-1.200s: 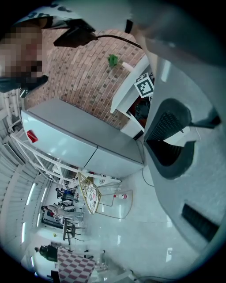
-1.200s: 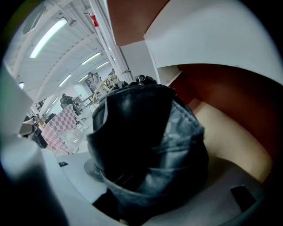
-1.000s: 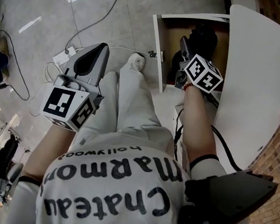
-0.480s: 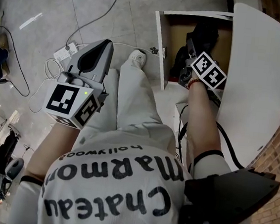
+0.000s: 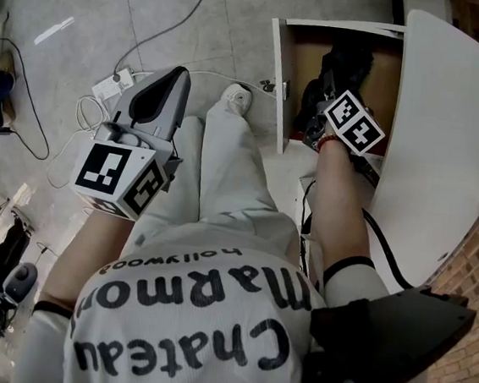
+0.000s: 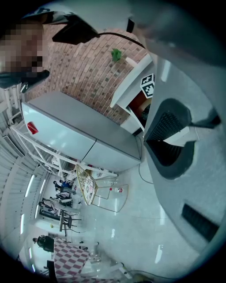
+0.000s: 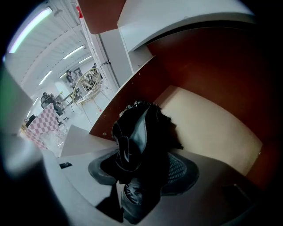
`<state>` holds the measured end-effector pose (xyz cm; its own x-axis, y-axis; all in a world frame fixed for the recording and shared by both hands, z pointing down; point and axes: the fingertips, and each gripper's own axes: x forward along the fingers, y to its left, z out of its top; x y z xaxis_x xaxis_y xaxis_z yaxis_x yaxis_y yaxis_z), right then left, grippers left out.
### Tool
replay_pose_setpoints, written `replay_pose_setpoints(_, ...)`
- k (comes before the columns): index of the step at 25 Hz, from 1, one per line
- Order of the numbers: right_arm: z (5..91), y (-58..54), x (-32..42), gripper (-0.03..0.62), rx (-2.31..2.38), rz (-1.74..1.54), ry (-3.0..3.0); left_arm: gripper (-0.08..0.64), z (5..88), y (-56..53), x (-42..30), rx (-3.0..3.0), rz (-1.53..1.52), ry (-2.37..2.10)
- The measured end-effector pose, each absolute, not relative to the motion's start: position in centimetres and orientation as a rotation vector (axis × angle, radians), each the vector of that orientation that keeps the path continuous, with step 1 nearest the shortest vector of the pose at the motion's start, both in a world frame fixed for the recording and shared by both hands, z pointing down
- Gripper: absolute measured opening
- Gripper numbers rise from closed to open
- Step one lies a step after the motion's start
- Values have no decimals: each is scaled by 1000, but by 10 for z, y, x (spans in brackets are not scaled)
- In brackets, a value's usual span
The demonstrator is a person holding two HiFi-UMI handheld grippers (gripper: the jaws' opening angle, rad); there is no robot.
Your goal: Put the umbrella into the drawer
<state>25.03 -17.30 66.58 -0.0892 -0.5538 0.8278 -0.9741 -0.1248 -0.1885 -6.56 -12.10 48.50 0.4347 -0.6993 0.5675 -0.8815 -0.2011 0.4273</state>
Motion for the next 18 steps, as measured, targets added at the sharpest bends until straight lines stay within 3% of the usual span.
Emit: replay_pose_setpoints(18,671,-175,255,222,1736,1096,-1644,15,485,-118,-78,1896,335,-1377)
